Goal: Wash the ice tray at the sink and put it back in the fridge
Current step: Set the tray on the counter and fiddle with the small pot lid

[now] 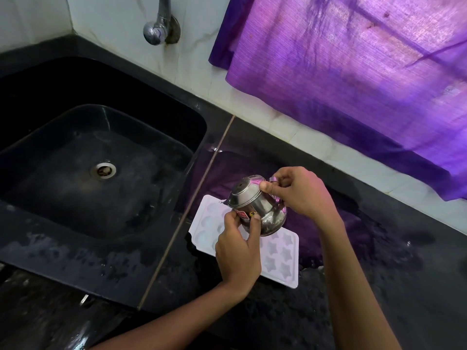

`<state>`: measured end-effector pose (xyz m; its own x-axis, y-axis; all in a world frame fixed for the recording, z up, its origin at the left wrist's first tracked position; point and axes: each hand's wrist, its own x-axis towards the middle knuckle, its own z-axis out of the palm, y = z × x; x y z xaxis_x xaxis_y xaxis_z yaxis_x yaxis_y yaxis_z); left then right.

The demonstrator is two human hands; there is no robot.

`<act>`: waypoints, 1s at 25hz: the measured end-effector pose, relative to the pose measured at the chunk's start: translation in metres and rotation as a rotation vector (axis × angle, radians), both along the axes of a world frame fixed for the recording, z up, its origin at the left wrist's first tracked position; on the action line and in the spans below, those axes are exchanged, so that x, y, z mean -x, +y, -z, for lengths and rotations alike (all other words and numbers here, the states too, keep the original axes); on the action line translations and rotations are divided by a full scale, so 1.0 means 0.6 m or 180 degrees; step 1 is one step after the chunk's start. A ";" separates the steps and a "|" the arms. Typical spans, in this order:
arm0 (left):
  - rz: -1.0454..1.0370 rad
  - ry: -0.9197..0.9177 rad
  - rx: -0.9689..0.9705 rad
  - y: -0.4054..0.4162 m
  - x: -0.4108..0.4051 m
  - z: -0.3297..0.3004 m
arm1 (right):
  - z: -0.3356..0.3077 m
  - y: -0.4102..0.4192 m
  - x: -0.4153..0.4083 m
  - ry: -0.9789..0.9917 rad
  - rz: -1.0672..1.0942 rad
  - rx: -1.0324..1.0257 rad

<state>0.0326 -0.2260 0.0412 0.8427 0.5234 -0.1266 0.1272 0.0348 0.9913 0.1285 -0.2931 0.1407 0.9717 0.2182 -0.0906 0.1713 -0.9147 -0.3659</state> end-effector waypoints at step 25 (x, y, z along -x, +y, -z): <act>0.0058 -0.0155 -0.0143 -0.004 0.029 -0.003 | 0.003 -0.030 0.037 0.0037 0.0076 -0.0507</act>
<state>0.0150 -0.2285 0.0432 0.8567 0.5121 -0.0620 0.0792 -0.0117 0.9968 0.1064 -0.3110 0.1392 0.9759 0.2075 -0.0679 0.1451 -0.8487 -0.5085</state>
